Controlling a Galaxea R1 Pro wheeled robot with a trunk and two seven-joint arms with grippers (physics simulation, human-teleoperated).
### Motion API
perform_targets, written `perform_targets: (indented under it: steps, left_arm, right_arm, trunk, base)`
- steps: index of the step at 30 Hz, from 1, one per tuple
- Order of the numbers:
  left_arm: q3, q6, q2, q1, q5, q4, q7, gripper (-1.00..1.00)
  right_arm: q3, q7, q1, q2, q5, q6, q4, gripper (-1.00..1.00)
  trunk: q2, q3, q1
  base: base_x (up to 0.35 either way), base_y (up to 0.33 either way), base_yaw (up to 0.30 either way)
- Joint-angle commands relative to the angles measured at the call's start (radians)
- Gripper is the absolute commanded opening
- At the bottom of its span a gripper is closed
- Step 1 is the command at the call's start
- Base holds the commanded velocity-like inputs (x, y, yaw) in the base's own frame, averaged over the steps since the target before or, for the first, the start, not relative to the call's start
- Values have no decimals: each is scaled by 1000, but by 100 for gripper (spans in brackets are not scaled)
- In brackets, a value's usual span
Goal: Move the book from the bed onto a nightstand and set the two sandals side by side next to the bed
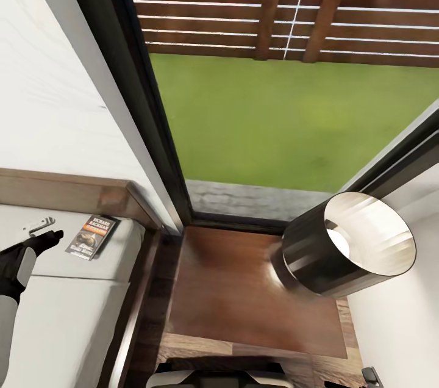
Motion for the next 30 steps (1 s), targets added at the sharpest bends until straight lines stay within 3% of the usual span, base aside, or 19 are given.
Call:
perform_targets:
  steps: [1, 4, 6, 12, 30]
  left_arm:
    - [2, 6, -1, -1, 5, -1, 0, 100]
    - [2, 3, -18, -1, 6, -2, 1, 100]
    - [2, -14, -43, -1, 11, -3, 1, 100]
    - [3, -136, -116, -19, 58, -8, 3, 100]
    - [5, -144, -114, -43, 62, -11, 6, 100]
  right_arm:
    - [5, 3, 0, 0, -8, 11, 0, 100]
    - [5, 3, 0, 0, -8, 11, 0, 100]
    - [5, 3, 0, 0, -8, 10, 0, 100]
    - [5, 4, 0, -1, -8, 9, 0, 100]
    - [5, 4, 0, -1, -8, 9, 0, 100]
  trunk:
    - [-2, -1, 1]
    - [-2, -1, 1]
    - [-2, -1, 1]
    - [-2, -1, 1]
    - [-2, -1, 1]
  base:
    - [1, 2, 0]
    - [0, 1, 0]
    - [0, 0, 0]
    - [0, 0, 0]
    - [0, 0, 0]
